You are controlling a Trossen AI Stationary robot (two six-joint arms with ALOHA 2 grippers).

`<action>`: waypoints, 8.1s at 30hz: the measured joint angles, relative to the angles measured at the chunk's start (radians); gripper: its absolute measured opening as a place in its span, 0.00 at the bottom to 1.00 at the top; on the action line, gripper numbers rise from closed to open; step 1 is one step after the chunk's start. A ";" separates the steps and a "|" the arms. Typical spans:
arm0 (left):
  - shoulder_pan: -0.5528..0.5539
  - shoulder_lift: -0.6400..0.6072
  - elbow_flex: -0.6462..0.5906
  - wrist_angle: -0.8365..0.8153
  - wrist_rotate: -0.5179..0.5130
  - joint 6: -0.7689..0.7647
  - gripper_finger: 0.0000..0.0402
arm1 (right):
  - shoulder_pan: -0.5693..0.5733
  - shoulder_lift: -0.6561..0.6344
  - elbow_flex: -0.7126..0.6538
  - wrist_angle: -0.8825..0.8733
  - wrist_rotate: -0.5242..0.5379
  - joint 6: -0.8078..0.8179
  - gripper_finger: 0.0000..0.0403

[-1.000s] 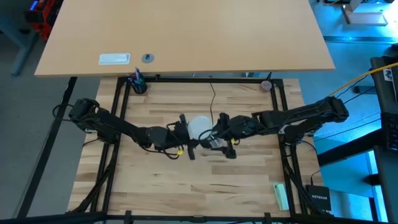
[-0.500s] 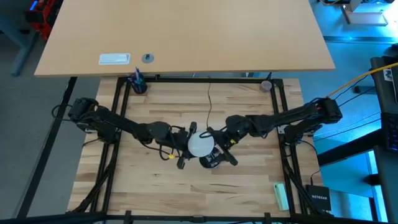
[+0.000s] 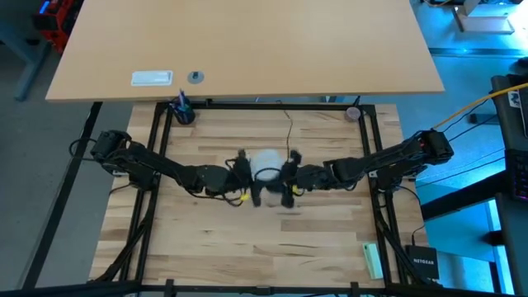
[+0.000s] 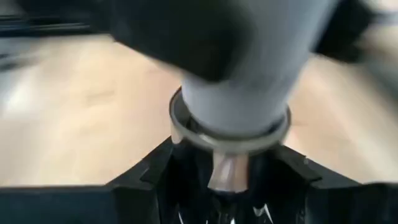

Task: Screw lightbulb
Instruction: Remove the lightbulb from the lamp

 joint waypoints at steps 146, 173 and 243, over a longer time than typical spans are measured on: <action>-0.151 0.019 0.064 -0.821 0.070 -0.326 0.67 | 0.267 -0.188 -0.339 0.141 0.146 0.056 0.51; -0.153 0.086 0.090 -0.757 0.027 -0.422 0.66 | 0.265 -0.159 -0.655 0.678 0.216 0.120 0.68; -0.068 0.411 0.089 -0.456 0.032 -0.289 0.66 | 0.030 0.146 -0.640 1.148 -0.191 -0.132 0.68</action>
